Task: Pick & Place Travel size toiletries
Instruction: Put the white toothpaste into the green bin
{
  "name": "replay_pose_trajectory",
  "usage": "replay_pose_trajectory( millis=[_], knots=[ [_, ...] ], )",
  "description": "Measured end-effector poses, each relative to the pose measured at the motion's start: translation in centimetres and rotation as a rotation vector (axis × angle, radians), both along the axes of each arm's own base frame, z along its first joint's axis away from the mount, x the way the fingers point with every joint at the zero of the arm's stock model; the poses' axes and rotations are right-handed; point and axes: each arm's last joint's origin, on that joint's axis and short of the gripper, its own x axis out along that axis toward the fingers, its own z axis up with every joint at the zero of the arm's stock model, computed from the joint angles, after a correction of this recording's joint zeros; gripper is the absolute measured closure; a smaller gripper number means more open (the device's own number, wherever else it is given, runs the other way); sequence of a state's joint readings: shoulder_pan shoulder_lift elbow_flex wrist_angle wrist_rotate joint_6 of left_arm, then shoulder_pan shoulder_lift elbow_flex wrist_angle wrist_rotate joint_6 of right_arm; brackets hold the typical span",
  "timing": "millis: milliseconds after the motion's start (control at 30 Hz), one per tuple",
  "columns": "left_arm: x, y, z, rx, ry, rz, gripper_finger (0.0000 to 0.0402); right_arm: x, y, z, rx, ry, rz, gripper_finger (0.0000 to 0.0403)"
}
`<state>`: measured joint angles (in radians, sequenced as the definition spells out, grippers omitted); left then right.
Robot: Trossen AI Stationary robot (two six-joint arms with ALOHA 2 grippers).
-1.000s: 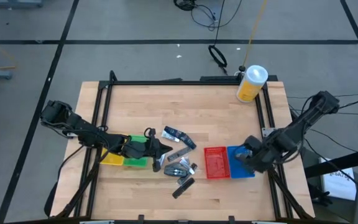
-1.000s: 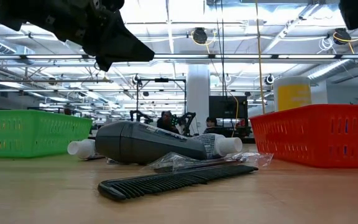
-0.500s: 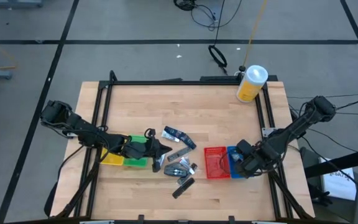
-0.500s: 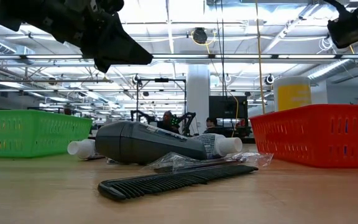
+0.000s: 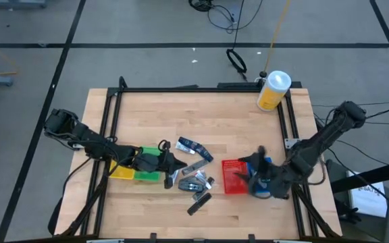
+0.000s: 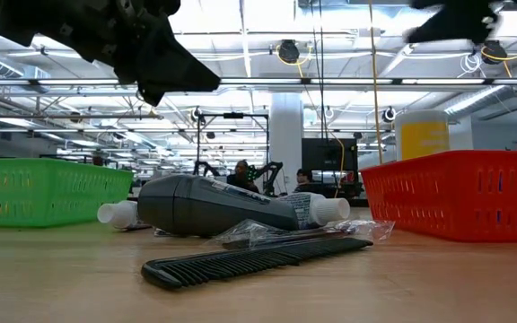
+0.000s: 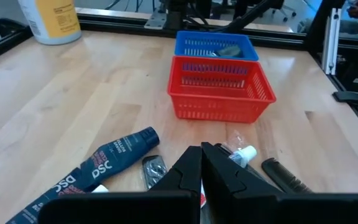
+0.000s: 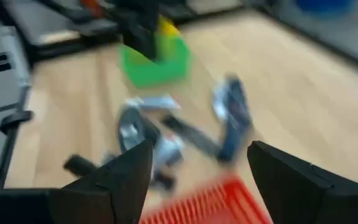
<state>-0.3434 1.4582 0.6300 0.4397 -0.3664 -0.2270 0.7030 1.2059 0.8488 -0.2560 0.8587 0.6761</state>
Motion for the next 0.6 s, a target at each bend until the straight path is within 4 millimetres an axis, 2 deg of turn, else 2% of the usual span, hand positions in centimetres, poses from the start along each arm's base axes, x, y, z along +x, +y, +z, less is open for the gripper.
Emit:
replay_pose_trajectory(
  millis=[100, 167, 267, 367, 467, 600],
  knots=[
    [0.1, 0.2, 0.0, 0.053, 0.005, -0.026, 0.039, 2.3, 0.0, -2.3, -0.075, -0.121, 0.137, 0.0155],
    [0.1, 0.2, -0.1, 0.072, 0.02, -0.068, 0.038, 3.6, -0.3, -4.0, -0.066, -0.213, 0.223, 0.0158],
    [0.0, 0.1, -0.4, 0.078, 0.1, -0.131, 0.0345, 4.7, -0.9, -6.8, -0.051, -0.271, 0.277, 0.0164],
    [-0.1, -0.4, -0.4, 0.082, 0.257, -0.175, 0.0294, 5.7, -1.1, -8.9, -0.058, -0.24, 0.271, 0.017],
    [-0.2, -0.3, -0.3, -0.03, 0.419, -0.083, 0.0241, 6.4, -1.2, -10.2, -0.075, -0.205, 0.259, 0.0175],
    [-0.4, 1.1, -0.5, -0.319, 0.52, 0.172, 0.019, 6.8, -1.4, -10.8, -0.079, -0.199, 0.248, 0.0181]
  ],
)
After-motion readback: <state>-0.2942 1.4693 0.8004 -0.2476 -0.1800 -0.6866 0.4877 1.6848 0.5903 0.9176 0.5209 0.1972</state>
